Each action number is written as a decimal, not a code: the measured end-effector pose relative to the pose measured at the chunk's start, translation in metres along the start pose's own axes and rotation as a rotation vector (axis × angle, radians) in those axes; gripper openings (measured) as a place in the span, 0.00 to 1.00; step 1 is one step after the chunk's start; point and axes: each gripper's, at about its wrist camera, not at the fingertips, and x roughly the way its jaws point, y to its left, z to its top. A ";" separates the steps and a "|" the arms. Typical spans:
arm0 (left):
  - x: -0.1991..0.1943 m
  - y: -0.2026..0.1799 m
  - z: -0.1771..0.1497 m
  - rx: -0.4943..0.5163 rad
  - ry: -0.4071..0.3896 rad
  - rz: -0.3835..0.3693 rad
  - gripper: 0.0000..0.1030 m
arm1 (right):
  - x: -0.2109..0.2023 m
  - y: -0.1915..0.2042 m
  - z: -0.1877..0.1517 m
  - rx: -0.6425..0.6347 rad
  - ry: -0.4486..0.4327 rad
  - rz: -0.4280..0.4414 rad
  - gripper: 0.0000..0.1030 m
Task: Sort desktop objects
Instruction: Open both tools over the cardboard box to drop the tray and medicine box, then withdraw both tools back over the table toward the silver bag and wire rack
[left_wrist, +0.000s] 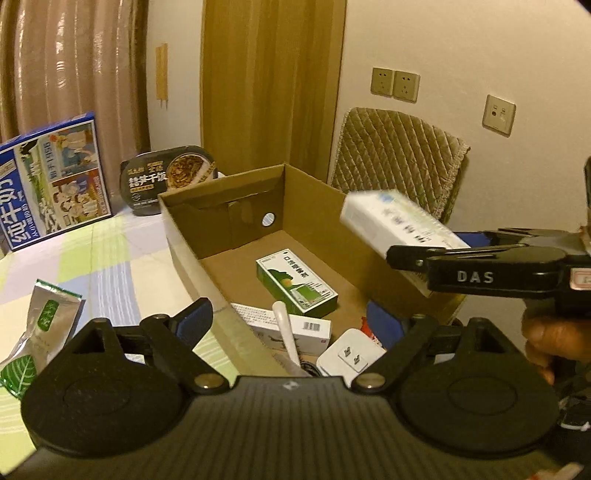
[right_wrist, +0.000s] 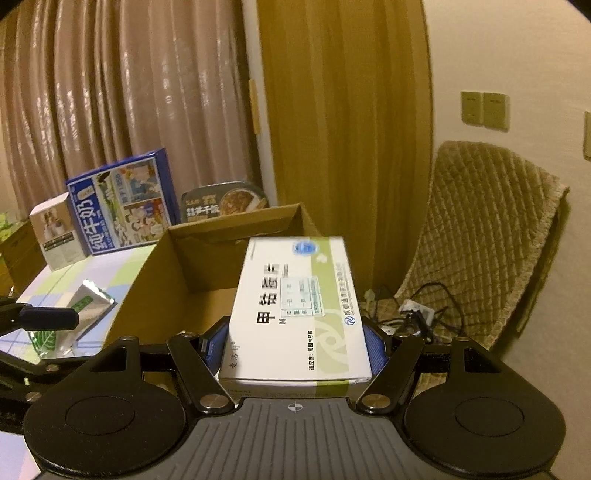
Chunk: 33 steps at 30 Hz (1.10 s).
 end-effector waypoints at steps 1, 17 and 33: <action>-0.002 0.002 -0.001 -0.003 -0.002 0.004 0.85 | 0.003 0.002 0.000 -0.010 0.003 0.010 0.66; -0.053 0.042 -0.037 -0.173 0.004 0.074 0.89 | -0.044 0.022 -0.017 0.037 -0.010 0.013 0.91; -0.152 0.097 -0.084 -0.253 0.008 0.242 0.96 | -0.092 0.110 -0.041 0.005 0.040 0.208 0.98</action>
